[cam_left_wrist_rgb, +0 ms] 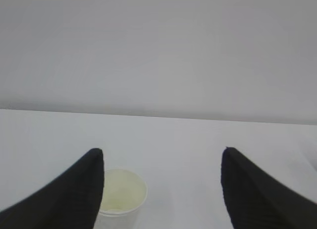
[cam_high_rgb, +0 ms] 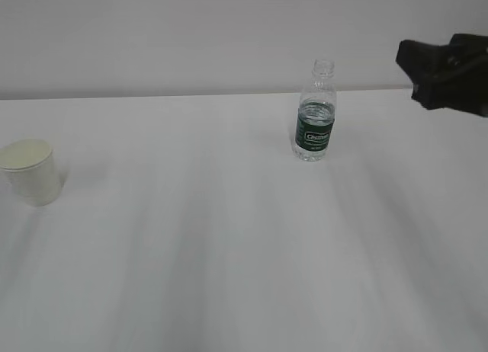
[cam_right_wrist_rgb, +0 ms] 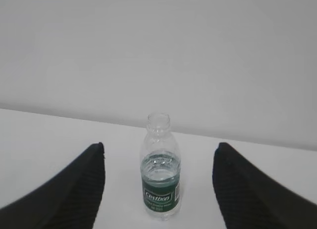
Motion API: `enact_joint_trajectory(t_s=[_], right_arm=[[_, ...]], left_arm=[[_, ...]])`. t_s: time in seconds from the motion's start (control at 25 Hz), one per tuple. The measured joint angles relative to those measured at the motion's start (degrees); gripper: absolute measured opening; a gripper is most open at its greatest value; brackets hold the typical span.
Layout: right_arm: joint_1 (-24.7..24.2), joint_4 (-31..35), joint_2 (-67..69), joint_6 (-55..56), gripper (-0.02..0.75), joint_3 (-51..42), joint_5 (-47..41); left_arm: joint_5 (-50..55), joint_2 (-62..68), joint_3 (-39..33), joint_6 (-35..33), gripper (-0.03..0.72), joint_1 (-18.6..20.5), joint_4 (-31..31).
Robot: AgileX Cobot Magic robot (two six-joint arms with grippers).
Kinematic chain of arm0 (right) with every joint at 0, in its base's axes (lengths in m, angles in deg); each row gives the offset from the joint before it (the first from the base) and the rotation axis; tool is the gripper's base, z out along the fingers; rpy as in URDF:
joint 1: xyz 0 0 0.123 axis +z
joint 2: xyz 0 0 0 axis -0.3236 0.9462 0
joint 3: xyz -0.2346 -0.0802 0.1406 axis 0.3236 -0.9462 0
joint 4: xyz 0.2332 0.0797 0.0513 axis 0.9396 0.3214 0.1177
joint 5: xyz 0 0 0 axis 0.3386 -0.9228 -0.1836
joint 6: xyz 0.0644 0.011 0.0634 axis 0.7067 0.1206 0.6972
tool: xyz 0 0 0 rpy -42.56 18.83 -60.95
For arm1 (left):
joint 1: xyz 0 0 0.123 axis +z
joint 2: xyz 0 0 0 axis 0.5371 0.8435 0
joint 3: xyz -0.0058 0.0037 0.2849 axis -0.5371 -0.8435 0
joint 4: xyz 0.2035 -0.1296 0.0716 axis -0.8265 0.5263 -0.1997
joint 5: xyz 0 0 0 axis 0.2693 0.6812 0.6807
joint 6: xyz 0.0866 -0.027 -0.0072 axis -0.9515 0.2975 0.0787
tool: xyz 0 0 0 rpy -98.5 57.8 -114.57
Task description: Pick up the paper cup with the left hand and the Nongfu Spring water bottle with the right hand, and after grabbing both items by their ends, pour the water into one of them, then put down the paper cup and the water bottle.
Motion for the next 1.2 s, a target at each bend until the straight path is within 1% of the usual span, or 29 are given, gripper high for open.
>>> enact_joint_trajectory(t_s=[0.2, 0.28, 0.44, 0.72, 1.08, 1.2], right_arm=[[0.00, -1.19, 4.05, 1.61, 0.519, -3.01, 4.78], [0.00, -1.30, 5.48, 1.85, 0.519, -4.26, 8.02], [0.00, -2.67, 8.57, 2.08, 0.519, -5.67, 12.96], [0.00, -4.38, 16.01, 4.10, 0.519, -8.23, 23.84], [0.00, -4.51, 25.52, 4.55, 0.519, -8.45, 33.13], [0.00, -4.51, 27.88, 4.64, 0.519, -8.45, 35.02]], left_arm=[[-6.25, 2.50, -3.26, 0.00, 0.525, 0.00, 0.00], [-9.19, 4.04, -4.33, 0.00, 0.524, 0.00, 0.00], [-13.38, 7.42, -5.15, 0.00, 0.522, 0.00, -0.10], [-15.97, 12.80, -5.15, 0.00, 0.517, 0.00, -0.81], [-17.67, 20.71, -5.15, 0.00, 0.515, 0.00, -2.44], [-23.07, 23.26, -6.62, 0.00, 0.515, 0.00, -2.49]])
